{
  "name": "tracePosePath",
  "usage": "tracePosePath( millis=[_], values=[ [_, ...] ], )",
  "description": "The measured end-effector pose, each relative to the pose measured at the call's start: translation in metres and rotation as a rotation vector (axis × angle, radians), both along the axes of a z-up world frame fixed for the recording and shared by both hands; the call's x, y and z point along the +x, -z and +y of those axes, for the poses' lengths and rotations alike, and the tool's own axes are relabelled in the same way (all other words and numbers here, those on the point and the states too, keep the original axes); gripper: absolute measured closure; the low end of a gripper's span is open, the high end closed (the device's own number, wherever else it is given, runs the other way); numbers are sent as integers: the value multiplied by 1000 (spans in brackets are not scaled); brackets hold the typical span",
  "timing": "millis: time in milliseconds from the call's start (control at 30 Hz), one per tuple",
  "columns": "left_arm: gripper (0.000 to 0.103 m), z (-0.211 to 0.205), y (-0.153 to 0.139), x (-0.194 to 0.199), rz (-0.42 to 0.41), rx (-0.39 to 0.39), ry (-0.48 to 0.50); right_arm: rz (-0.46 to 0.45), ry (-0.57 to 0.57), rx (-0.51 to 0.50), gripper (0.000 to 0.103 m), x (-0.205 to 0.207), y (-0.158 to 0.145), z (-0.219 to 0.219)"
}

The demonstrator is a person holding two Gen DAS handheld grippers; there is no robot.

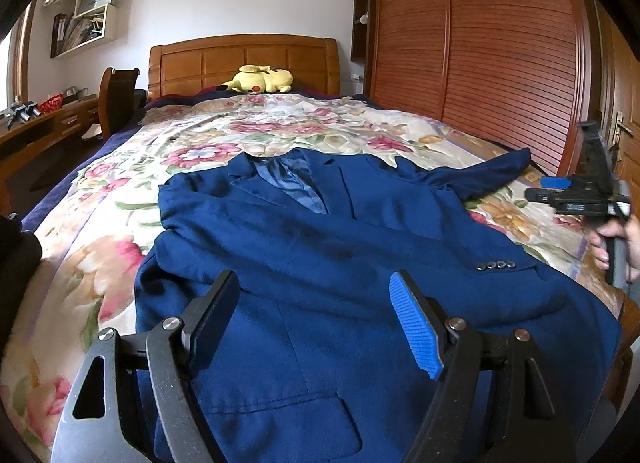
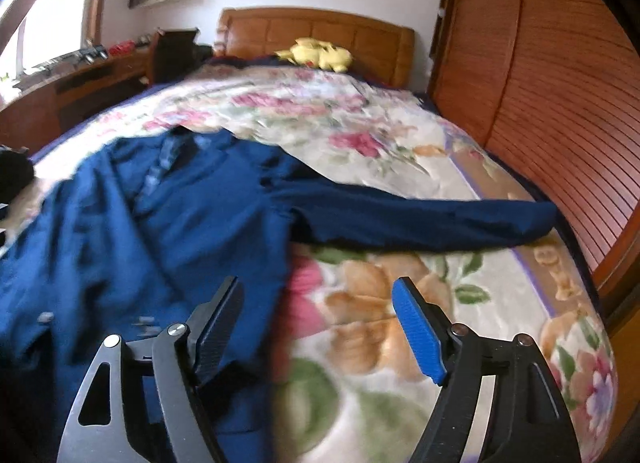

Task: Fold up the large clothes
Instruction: 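Move the right gripper to the outstretched sleeve cuff and close on it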

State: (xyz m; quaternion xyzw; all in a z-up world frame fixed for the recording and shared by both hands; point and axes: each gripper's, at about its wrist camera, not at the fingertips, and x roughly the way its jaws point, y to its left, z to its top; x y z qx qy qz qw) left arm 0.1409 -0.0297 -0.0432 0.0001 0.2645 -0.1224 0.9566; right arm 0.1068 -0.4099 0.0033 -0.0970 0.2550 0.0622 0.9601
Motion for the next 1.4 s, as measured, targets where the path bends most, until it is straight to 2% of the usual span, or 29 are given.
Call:
tracePosePath(
  millis=[300,600,900,1067,1300,1400],
  values=[
    [25,-6,5,14,20,-1,9,94,161,13,25,96,17,-56],
    [25,-14,14,26,62,14,38,131,321,57,25,169,24,-104],
    [25,-17,20,33,94,20,49,126,408,212,25,215,32,-144],
    [25,-18,25,37,119,19,53,161,475,218,25,237,44,-152],
    [25,-16,26,38,129,11,49,169,481,231,25,259,53,-152],
    [25,-16,27,39,133,10,49,170,446,211,43,262,53,-145]
  ],
)
